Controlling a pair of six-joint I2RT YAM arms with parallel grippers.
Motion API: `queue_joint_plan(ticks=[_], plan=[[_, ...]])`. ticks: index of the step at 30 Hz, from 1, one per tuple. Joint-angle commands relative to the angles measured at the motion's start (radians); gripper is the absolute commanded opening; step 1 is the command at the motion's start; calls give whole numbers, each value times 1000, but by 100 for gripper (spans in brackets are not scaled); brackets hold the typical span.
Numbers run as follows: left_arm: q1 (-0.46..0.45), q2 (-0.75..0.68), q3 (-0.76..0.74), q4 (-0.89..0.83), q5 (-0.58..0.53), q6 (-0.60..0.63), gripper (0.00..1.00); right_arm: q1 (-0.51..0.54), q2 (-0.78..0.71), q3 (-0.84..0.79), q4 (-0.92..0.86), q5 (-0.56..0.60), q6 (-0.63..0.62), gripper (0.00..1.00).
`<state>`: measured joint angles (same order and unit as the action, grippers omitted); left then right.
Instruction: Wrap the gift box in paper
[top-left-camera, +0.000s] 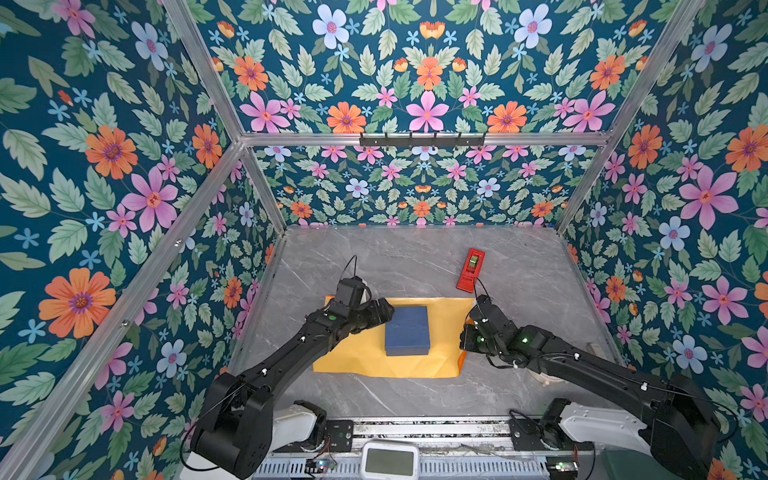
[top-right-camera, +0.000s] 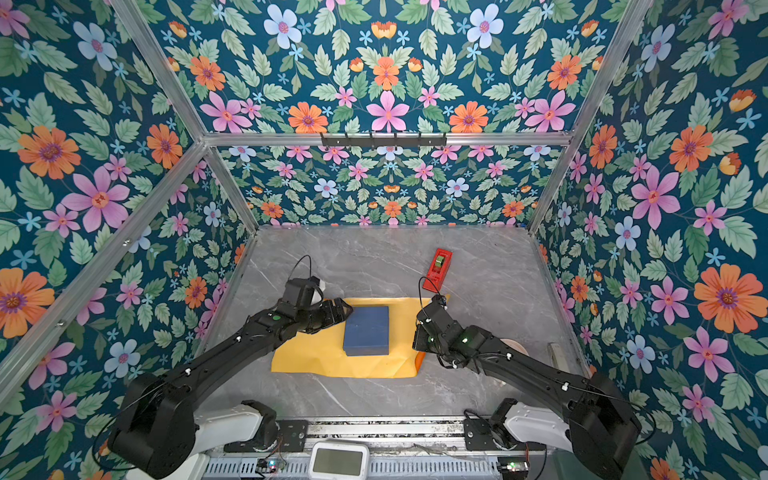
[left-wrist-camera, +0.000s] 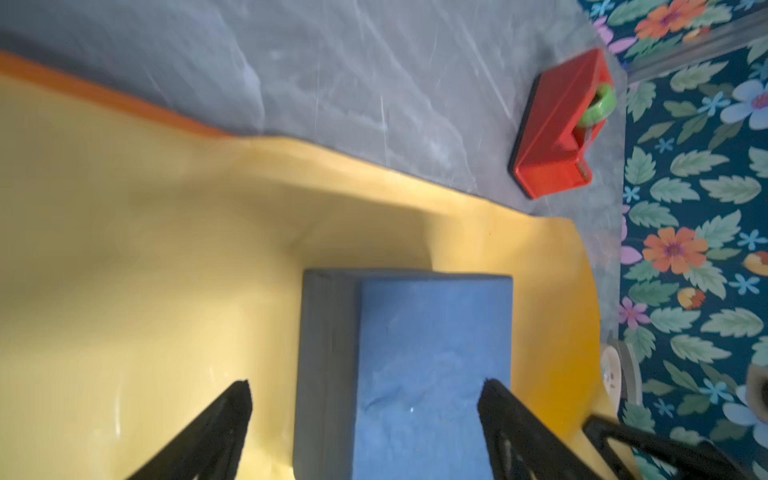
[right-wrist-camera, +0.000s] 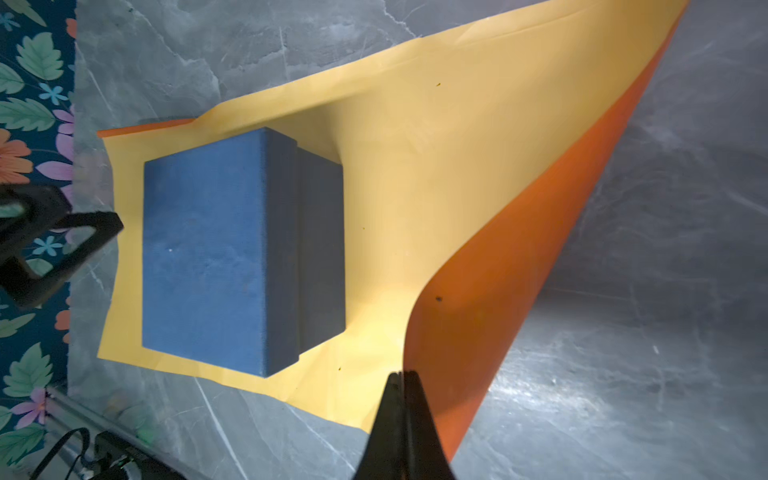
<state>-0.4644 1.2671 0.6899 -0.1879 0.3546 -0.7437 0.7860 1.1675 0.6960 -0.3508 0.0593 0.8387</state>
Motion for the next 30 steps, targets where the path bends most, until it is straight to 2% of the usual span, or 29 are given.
queue_joint_plan(ticks=[1,4,10,15,19,24,30], plan=[[-19,58,-28,170,175,-111,87,1,8,2,-17,25,16,0],[-23,72,-11,201,184,-110,87,0,6,1,-20,25,16,0],[-10,78,8,148,146,-62,88,-4,-21,-12,-40,47,13,0],[-34,134,29,176,175,-68,86,-11,-16,-16,-32,37,13,0],[-25,119,40,152,133,-42,87,-13,-17,-19,-36,37,13,0],[-26,165,46,199,184,-55,87,-20,-18,-18,-35,32,10,0],[-24,164,64,190,174,-35,88,-24,-11,-19,-34,27,8,0]])
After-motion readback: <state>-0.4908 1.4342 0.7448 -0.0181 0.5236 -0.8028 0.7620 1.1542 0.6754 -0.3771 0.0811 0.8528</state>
